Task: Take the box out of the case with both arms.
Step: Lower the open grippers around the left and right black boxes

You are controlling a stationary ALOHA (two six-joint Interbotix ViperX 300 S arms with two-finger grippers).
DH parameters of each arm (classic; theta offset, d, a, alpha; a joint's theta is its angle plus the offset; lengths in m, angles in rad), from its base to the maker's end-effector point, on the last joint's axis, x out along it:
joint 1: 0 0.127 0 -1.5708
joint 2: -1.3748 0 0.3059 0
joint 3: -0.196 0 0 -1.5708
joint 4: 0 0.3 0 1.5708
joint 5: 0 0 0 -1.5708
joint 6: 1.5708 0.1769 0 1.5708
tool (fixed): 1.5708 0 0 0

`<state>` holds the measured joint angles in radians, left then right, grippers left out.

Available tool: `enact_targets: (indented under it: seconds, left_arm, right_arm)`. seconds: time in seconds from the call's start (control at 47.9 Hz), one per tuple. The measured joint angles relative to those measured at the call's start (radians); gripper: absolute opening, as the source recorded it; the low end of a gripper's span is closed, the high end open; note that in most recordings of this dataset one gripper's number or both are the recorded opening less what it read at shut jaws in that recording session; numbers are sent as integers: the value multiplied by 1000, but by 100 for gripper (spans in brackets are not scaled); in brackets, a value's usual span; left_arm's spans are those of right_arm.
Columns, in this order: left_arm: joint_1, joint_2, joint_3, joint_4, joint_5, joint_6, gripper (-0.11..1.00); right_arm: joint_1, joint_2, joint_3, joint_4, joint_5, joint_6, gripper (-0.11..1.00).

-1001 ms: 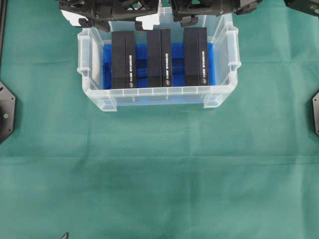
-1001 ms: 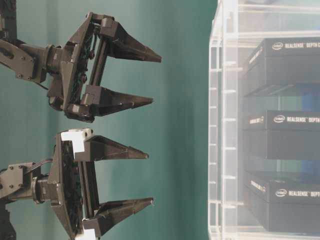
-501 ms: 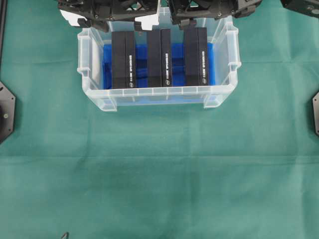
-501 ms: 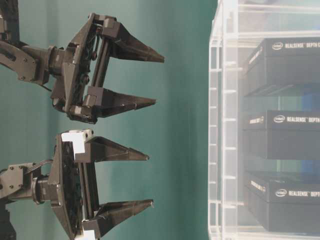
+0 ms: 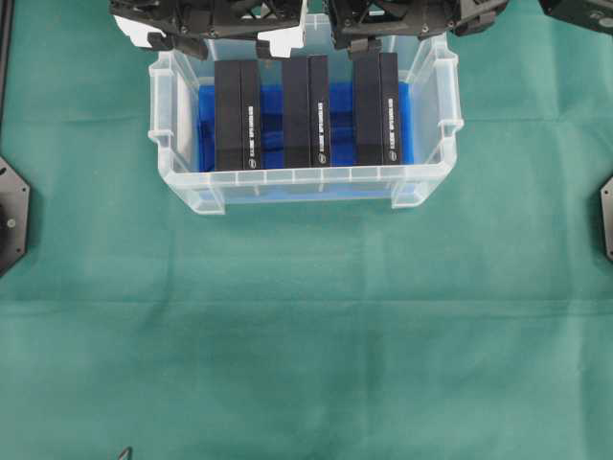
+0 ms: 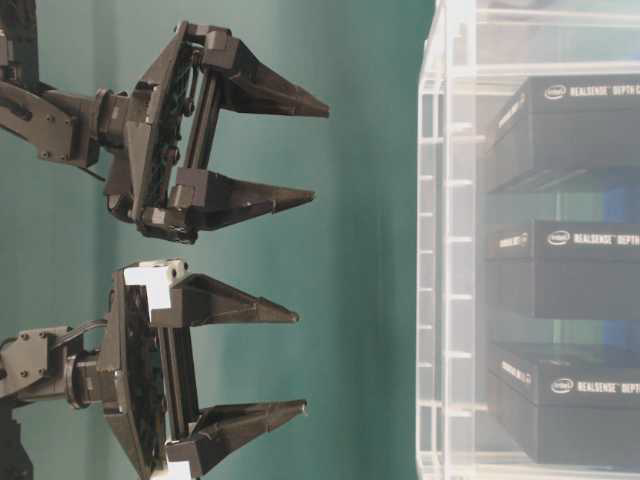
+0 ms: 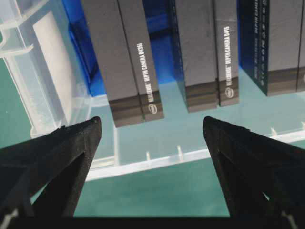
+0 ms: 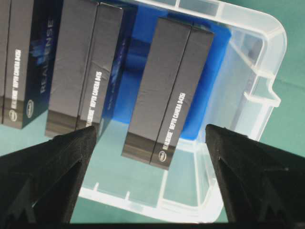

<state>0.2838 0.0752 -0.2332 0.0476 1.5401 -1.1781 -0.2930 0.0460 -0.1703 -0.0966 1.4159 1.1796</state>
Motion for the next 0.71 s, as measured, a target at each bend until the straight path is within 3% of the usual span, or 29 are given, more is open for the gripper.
enact_targets:
  seconds: [0.709]
  left_arm:
    - [0,0,0,0,6,2,91]
  right_arm:
    - [0,2,0,9,2,0,94]
